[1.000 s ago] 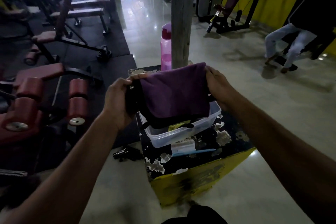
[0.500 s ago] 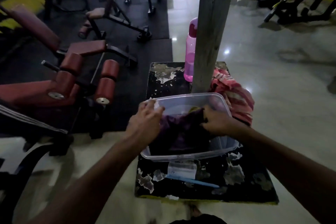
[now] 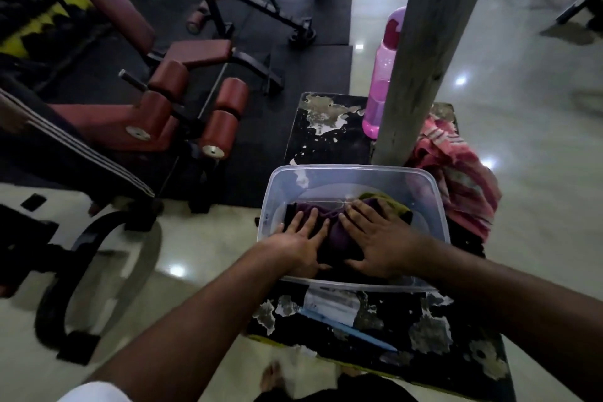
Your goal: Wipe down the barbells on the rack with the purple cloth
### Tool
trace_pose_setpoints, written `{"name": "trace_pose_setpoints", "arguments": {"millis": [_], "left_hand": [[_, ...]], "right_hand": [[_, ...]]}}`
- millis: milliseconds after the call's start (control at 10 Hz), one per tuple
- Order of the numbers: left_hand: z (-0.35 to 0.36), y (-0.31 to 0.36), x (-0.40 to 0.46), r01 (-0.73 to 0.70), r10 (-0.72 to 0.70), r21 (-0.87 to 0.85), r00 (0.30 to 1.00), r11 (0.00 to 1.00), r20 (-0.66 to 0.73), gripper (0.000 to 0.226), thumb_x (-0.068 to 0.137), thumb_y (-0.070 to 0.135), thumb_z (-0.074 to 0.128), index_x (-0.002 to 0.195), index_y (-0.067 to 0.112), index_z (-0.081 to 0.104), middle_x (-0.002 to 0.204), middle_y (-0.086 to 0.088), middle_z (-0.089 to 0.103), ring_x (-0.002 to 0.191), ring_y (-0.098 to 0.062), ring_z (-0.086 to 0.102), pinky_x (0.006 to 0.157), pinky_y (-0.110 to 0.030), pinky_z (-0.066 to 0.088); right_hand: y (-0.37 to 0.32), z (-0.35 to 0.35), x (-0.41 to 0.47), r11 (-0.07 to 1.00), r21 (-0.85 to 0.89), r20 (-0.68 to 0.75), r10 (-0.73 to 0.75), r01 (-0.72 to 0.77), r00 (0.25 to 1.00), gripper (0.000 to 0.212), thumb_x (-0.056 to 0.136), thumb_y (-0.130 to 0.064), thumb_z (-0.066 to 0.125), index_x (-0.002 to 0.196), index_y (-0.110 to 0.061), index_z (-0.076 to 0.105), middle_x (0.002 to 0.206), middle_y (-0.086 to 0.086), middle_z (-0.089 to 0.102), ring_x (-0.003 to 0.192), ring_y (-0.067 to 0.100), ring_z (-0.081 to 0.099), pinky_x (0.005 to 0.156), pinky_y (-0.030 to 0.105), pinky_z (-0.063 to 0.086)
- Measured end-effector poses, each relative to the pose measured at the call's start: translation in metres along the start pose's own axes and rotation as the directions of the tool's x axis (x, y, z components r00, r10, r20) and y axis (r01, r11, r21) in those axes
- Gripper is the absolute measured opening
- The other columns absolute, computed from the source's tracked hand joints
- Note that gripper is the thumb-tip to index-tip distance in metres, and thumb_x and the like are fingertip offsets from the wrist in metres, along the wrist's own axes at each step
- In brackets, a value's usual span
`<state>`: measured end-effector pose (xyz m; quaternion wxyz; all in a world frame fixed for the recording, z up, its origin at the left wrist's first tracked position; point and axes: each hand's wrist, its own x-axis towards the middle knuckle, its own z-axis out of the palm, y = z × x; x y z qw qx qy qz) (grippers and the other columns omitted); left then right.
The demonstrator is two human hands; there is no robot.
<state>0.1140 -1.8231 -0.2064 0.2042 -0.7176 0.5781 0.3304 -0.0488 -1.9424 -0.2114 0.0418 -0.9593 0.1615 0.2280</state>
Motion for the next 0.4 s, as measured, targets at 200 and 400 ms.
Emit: {"name": "trace_pose_setpoints", "arguments": {"millis": [200,400], "left_hand": [[-0.001,0.000,-0.005,0.040,-0.040,-0.002,0.996,0.999,-0.078,0.102,0.089,0.070,0.049,0.155,0.033,-0.019,0.162,-0.005,-0.027,0.152,-0.028,-0.015,0.124,-0.049,0.003],[-0.015,0.012,-0.022,0.215,-0.193,0.099,0.962,0.972,-0.194,0.114,0.082,0.082,0.046,0.159,0.012,-0.001,0.166,-0.020,0.000,0.153,-0.033,0.006,0.124,-0.044,0.003]], "right_hand": [[-0.003,-0.001,-0.010,0.998,-0.064,-0.023,-0.008,0.006,1.000,0.101,0.083,-0.079,0.006,0.161,-0.014,0.001,0.169,0.008,-0.002,0.155,0.024,-0.010,0.122,0.055,-0.010],[-0.013,-0.027,-0.018,0.978,-0.202,-0.022,0.058,-0.061,0.998,0.103,0.086,-0.081,0.024,0.160,-0.010,0.009,0.168,0.015,0.010,0.154,0.031,0.007,0.120,0.059,0.009]]}}
